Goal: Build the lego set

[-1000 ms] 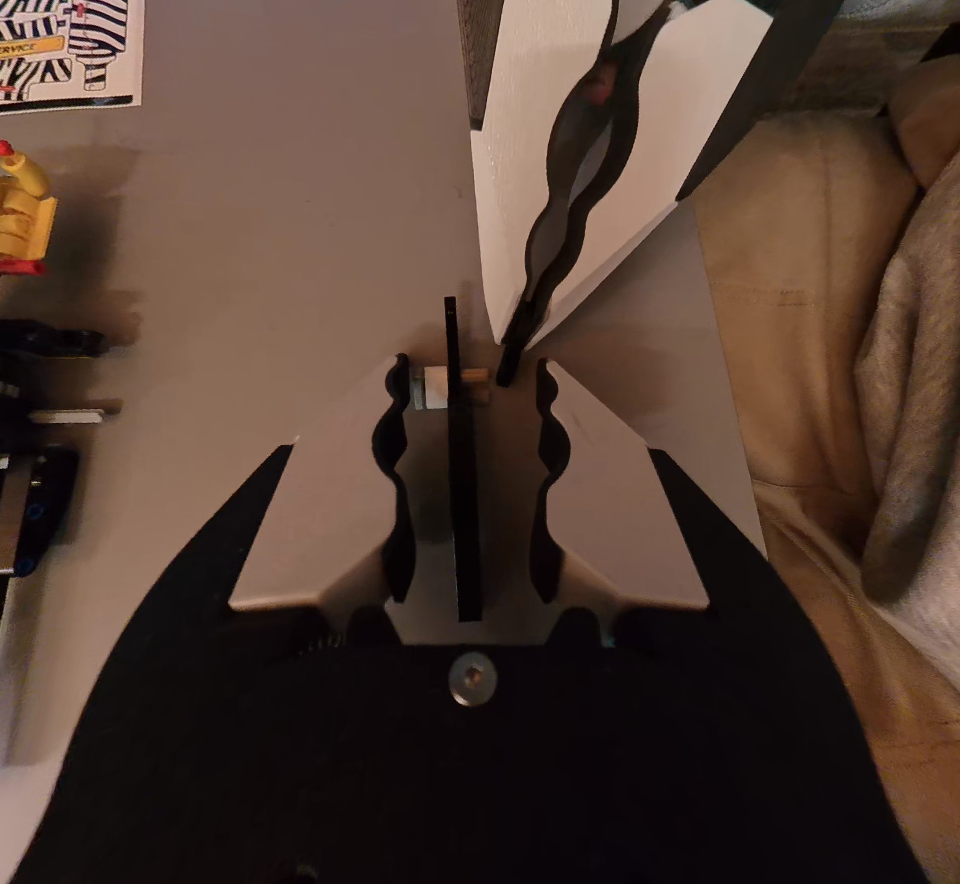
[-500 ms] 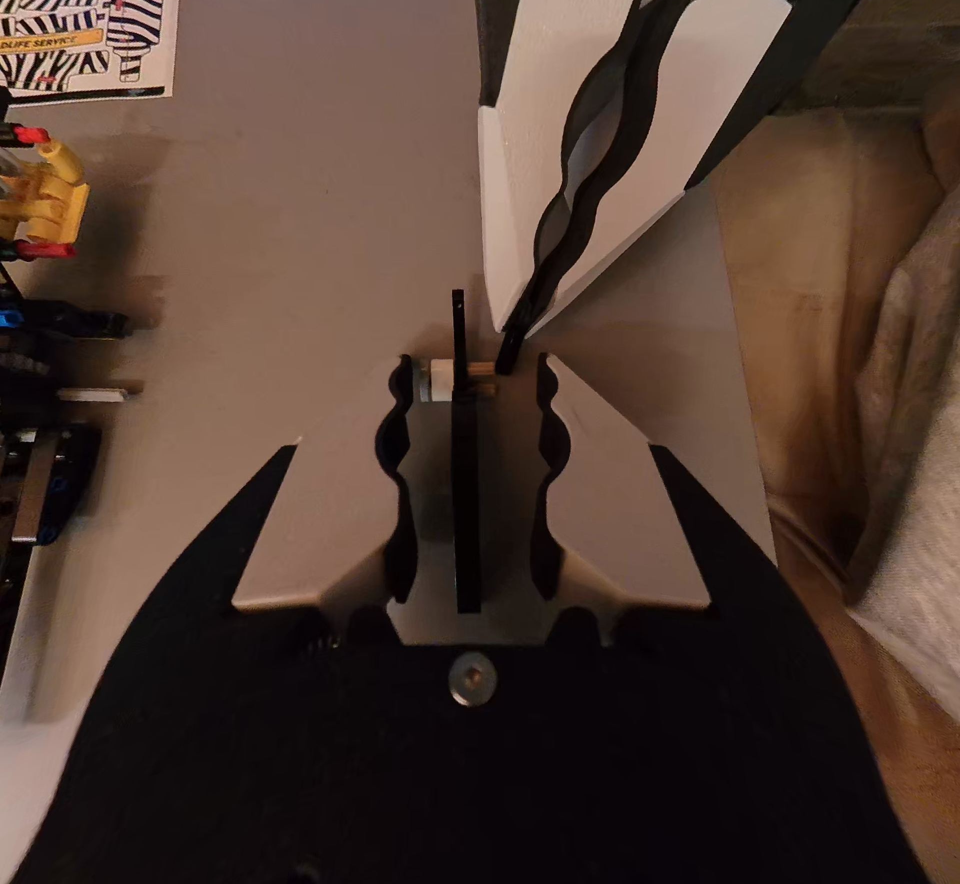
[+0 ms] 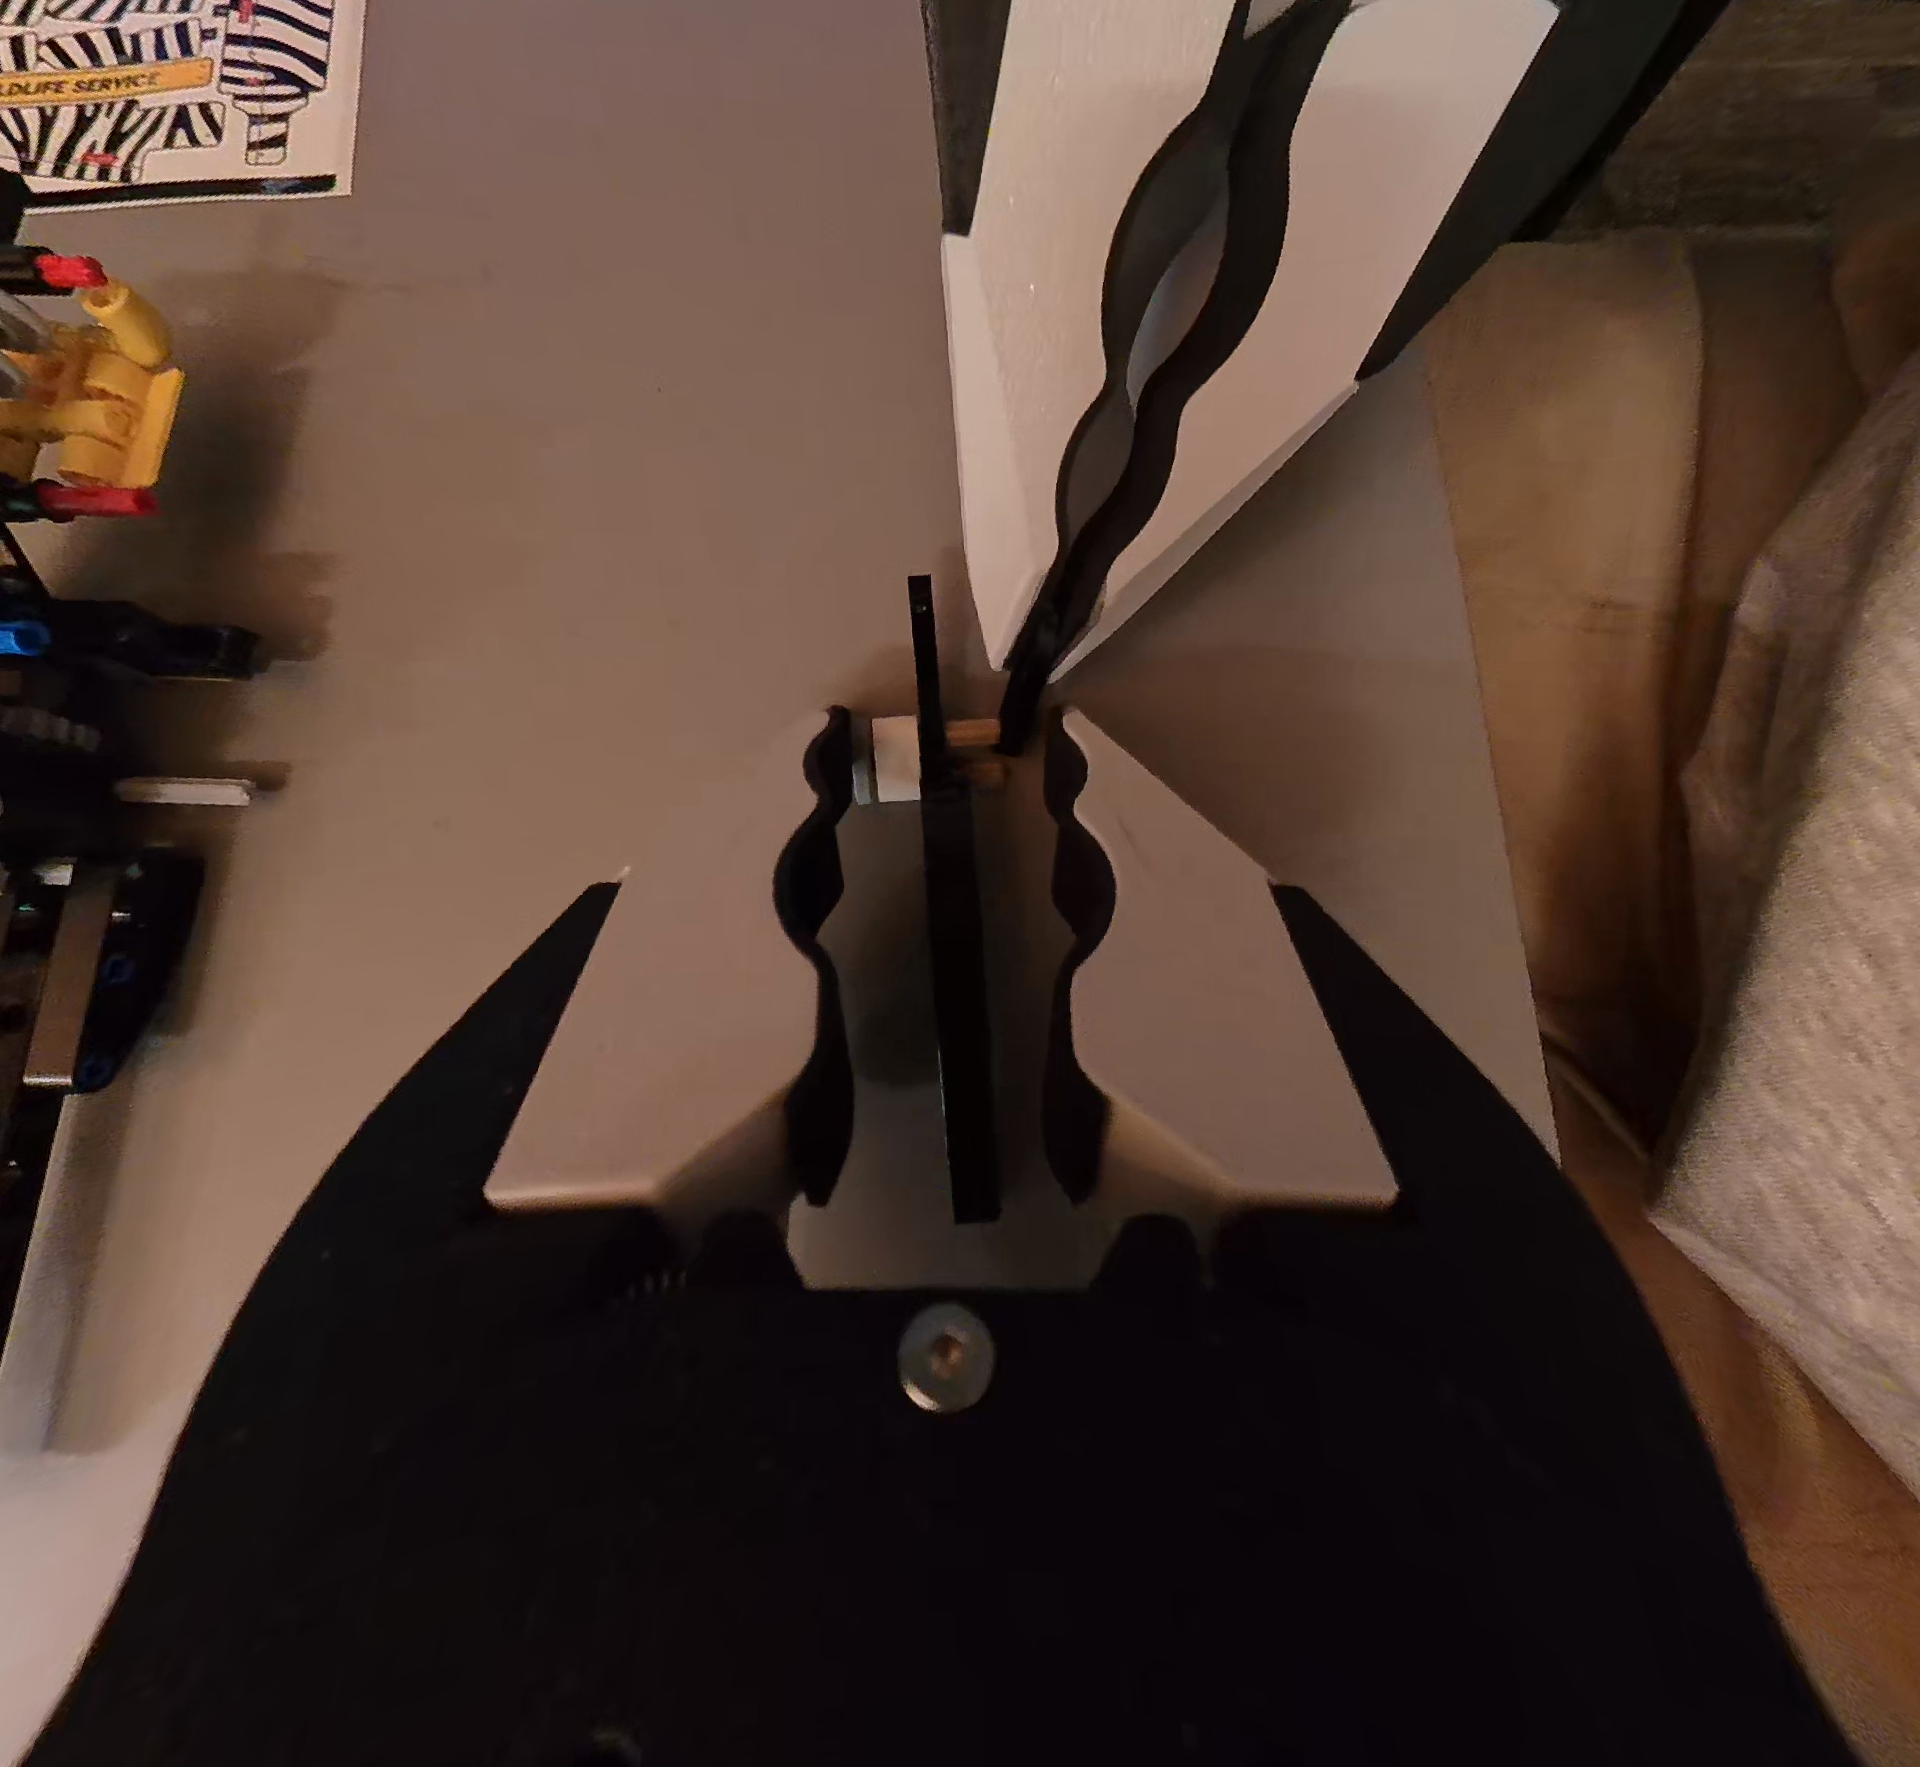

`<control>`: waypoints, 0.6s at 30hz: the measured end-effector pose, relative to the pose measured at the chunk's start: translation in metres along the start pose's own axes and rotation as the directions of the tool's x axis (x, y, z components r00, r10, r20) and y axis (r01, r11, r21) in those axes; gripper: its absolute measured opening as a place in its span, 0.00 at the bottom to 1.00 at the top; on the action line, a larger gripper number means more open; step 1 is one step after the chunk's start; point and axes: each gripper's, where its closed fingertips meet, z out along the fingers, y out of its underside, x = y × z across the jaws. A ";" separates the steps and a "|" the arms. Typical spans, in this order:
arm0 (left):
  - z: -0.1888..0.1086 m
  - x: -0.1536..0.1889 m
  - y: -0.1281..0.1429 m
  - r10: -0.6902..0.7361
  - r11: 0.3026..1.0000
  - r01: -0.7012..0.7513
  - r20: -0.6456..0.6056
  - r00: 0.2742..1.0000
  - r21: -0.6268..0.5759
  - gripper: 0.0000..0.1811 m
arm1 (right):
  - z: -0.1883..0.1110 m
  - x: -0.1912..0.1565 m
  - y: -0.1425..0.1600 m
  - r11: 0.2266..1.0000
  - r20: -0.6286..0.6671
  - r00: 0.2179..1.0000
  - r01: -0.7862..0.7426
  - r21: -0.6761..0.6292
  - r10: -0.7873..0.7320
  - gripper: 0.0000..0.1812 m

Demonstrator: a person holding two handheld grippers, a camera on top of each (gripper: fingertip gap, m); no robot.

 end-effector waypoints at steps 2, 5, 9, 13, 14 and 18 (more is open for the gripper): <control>0.000 -0.001 0.000 0.003 1.000 -0.003 0.005 1.000 0.002 0.20 | -0.001 0.000 0.000 1.000 0.012 1.000 -0.018 0.007 0.018 0.01; 0.000 -0.001 -0.001 0.020 1.000 -0.020 0.010 1.000 0.006 0.19 | 0.000 0.000 0.000 0.999 0.040 0.998 -0.049 0.012 0.048 0.01; 0.000 0.000 -0.002 0.052 0.999 -0.052 0.021 0.998 0.008 0.19 | -0.001 0.000 0.001 0.997 0.070 0.995 -0.078 0.009 0.077 0.01; 0.001 0.001 -0.002 0.076 0.997 -0.077 0.022 0.997 0.008 0.19 | -0.001 -0.001 0.002 0.992 0.109 0.986 -0.124 0.009 0.122 0.01; 0.001 0.001 -0.002 0.075 0.997 -0.075 0.020 0.997 0.007 0.19 | -0.001 -0.001 0.002 0.991 0.117 0.984 -0.133 0.010 0.131 0.01; 0.001 0.000 -0.002 0.061 0.998 -0.061 0.013 0.998 0.007 0.19 | -0.001 -0.001 0.002 0.990 0.125 0.982 -0.141 0.013 0.139 0.01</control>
